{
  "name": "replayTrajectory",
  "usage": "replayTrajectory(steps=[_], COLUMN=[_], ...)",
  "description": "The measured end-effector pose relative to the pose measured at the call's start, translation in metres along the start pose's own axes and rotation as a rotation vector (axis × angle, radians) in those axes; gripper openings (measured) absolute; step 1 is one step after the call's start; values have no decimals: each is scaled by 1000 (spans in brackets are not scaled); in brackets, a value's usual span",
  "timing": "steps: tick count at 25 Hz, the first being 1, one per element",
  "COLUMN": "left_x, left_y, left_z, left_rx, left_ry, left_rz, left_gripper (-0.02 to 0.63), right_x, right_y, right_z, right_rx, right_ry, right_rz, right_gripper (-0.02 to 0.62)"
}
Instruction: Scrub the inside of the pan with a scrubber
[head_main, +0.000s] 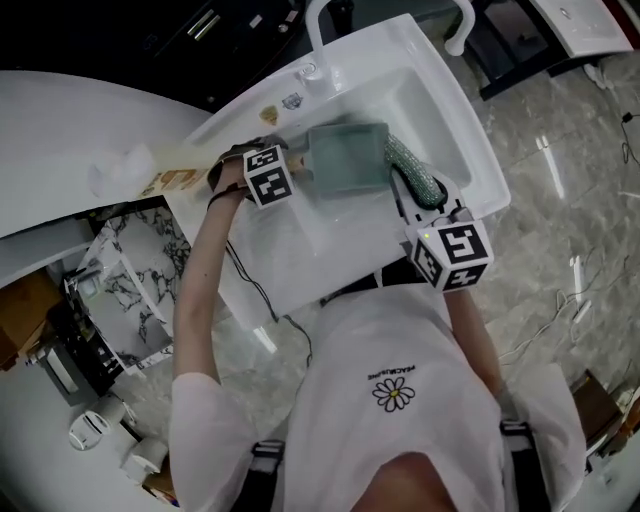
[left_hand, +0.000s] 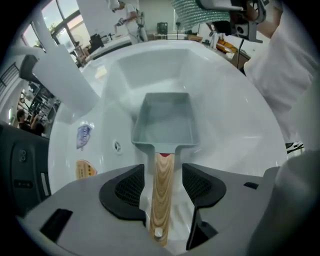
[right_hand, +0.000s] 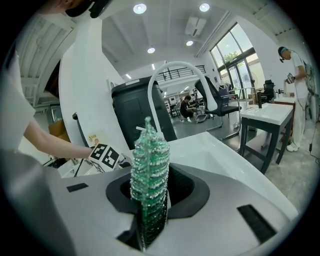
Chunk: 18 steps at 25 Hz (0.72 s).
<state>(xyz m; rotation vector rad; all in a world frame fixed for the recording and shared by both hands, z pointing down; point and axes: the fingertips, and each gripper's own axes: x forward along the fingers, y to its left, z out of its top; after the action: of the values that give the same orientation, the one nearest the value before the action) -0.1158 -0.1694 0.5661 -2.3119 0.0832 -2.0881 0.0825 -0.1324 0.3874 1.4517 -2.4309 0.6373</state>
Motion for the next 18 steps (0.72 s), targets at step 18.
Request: replayTrajectory(steps=[18], left_x=[67], left_y=[-4], left_z=[-10], left_rx=[58], left_ry=[239], left_rz=[40], left_gripper=[208], right_x=[13], right_y=[3], right_z=[-28], right_rx=[25], right_ry=[84], right_rz=[25], right_gripper=[64])
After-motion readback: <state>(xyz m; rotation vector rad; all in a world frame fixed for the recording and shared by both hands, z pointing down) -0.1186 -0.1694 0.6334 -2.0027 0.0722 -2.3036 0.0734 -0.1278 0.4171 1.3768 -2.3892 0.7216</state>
